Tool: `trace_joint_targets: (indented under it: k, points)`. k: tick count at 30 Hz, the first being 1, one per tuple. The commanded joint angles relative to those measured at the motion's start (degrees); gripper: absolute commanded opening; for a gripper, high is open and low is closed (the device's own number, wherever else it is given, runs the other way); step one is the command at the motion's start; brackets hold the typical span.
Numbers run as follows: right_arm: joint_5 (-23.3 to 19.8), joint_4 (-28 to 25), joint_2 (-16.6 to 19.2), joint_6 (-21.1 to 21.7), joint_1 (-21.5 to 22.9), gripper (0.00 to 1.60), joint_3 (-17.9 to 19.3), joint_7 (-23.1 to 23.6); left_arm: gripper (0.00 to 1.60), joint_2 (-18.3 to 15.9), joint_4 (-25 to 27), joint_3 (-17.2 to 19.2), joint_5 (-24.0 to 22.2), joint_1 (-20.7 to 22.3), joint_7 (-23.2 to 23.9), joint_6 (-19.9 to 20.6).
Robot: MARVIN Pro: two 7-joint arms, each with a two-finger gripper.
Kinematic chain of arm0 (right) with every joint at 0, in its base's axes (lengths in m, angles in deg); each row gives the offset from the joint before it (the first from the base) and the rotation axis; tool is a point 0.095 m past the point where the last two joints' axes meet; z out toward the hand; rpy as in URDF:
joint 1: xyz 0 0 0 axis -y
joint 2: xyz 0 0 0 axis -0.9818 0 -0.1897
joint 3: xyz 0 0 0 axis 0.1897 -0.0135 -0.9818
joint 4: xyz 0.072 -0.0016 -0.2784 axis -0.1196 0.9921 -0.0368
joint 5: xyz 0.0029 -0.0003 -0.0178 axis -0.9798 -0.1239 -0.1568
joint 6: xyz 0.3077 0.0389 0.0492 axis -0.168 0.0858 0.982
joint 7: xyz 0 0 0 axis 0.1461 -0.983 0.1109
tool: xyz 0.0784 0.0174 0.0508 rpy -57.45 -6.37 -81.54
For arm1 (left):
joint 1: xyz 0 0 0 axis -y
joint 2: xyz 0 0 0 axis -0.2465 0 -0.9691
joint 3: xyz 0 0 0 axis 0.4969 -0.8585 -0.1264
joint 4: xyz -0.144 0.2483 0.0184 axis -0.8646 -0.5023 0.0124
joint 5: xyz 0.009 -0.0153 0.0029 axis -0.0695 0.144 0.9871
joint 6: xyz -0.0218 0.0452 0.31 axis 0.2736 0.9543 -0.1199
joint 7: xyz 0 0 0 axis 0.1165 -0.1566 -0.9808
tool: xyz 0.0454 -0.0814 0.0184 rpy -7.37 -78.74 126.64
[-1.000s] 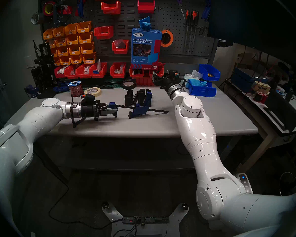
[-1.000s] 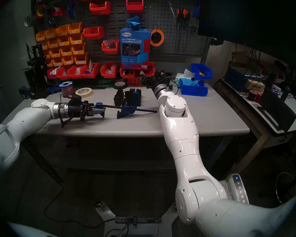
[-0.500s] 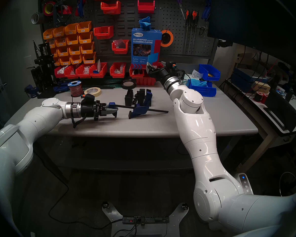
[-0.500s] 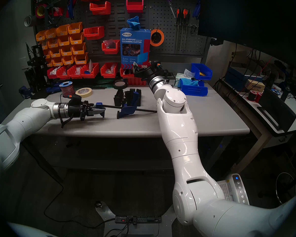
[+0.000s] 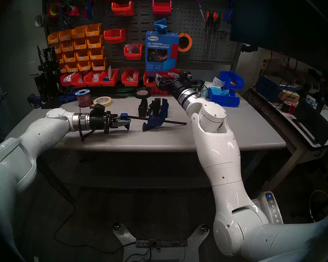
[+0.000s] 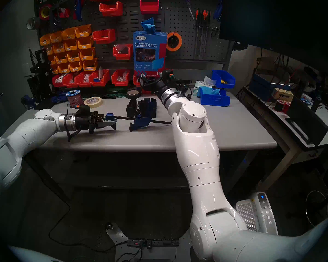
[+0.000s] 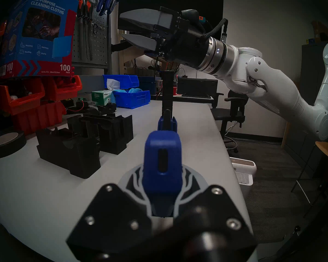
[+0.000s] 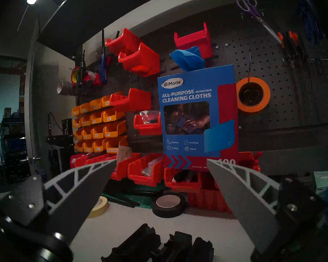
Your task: Clamp the two 3D printed pieces together with the clamp
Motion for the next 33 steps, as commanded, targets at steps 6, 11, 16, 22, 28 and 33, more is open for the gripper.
trace_joint_targets:
  k: [6, 11, 16, 22, 28, 33]
  points:
    - [0.13, -9.43, -0.58, 5.11, -5.24, 1.60, -1.04, -1.49, 0.00, -0.02, 0.33, 0.72, -1.62, 2.34, -0.04, 0.01]
    - [0.08, -11.53, -0.86, 7.14, -6.94, 1.60, -1.76, -2.52, 0.00, -0.02, 0.32, 0.66, -1.70, 2.36, -0.04, 0.02]
    - [-0.44, -13.05, -0.65, 8.85, -7.90, 1.60, -3.06, -3.50, 0.00, -0.03, 0.33, 0.61, -1.75, 2.37, -0.04, 0.02]
    - [-1.27, -14.65, -0.17, 10.74, -9.20, 1.60, -4.94, -5.05, 0.00, -0.04, 0.33, 0.53, -1.83, 2.39, -0.04, 0.01]
    - [-1.96, -16.06, 0.13, 12.21, -9.95, 1.60, -6.72, -6.94, 0.00, -0.05, 0.34, 0.46, -1.89, 2.40, -0.04, 0.01]
    - [-1.98, -17.16, 0.25, 12.94, -10.21, 1.60, -8.04, -8.82, 0.00, -0.06, 0.34, 0.43, -1.93, 2.41, -0.04, 0.01]
